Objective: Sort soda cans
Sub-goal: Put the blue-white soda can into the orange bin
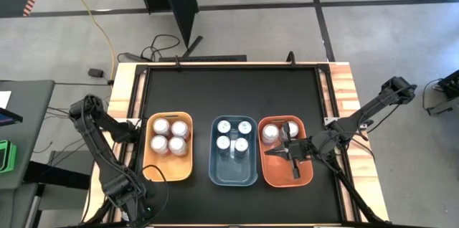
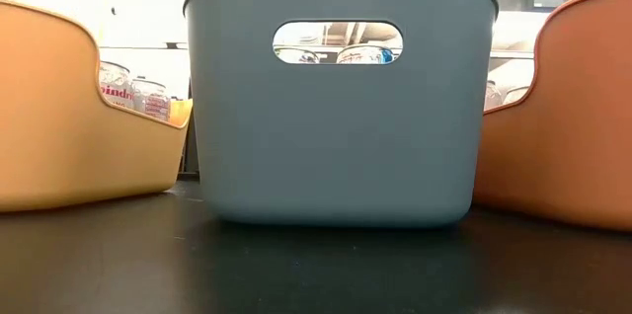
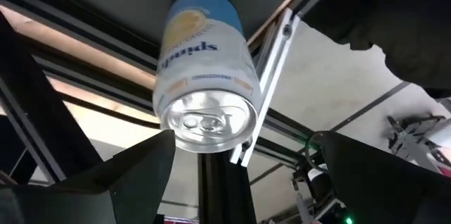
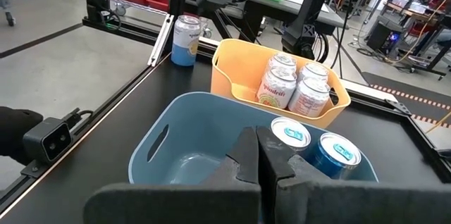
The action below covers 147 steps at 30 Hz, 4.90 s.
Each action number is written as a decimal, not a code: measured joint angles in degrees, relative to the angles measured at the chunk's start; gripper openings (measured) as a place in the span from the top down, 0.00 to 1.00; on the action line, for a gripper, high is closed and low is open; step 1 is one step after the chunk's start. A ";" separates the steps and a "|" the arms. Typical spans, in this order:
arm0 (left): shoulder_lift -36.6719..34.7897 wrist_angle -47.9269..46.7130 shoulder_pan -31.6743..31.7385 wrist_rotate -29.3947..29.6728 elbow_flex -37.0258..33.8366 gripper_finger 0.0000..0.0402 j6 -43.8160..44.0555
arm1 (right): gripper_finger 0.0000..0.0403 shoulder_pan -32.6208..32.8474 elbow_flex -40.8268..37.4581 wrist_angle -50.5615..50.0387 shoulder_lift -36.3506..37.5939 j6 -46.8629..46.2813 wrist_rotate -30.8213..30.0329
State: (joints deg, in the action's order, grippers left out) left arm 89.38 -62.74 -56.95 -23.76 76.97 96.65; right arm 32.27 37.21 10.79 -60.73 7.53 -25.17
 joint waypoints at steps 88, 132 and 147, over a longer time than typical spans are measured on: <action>2.54 -4.59 0.41 13.22 9.69 0.27 -5.63 | 0.99 3.50 2.85 -4.00 0.02 0.44 -0.44; 37.07 6.93 49.68 16.95 56.59 0.27 -81.11 | 0.99 38.35 13.75 -20.46 -0.05 -4.66 -52.09; 38.27 10.39 50.38 17.29 55.49 0.27 -79.31 | 0.99 35.46 13.73 -21.53 -0.58 -8.84 -51.44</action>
State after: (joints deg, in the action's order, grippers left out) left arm 127.65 -52.35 -6.57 -6.46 132.46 17.34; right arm 67.73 50.94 -10.75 -61.31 -1.31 -76.61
